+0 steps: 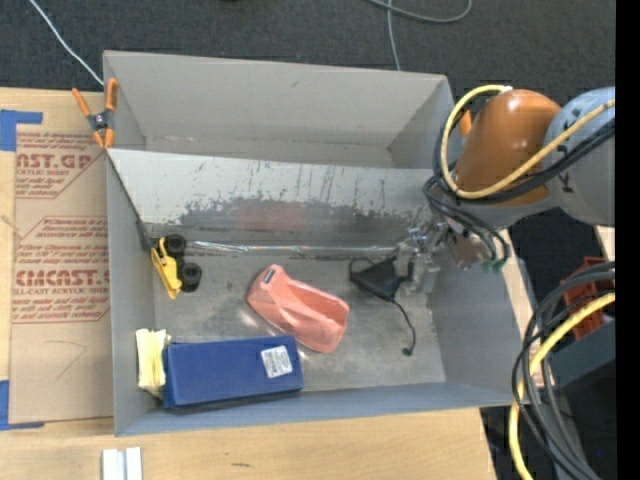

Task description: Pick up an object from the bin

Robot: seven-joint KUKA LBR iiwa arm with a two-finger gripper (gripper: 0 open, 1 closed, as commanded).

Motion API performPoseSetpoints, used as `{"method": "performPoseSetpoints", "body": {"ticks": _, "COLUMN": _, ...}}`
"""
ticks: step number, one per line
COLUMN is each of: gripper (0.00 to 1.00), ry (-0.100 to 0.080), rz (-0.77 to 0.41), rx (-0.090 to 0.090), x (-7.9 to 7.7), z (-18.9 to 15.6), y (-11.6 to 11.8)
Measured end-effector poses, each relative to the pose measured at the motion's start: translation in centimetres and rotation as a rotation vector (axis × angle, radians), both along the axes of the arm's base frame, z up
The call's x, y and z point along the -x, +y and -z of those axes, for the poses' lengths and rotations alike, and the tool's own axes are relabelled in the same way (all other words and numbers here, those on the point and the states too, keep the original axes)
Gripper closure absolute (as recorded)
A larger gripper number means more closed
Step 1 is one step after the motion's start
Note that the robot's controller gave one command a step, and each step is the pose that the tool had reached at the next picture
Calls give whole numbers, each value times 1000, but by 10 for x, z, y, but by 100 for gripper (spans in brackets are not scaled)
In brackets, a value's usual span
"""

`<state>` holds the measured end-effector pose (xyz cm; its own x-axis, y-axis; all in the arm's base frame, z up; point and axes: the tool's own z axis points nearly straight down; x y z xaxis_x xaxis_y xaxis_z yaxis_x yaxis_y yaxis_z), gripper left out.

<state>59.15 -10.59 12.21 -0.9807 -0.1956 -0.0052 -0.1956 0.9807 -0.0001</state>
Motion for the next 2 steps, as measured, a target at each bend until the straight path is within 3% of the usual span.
{"method": "performPoseSetpoints", "body": {"ticks": 2, "gripper": 100, "ry": 5, "rz": 0, "rx": -1, "x": 1, "z": -4, "y": 1}}
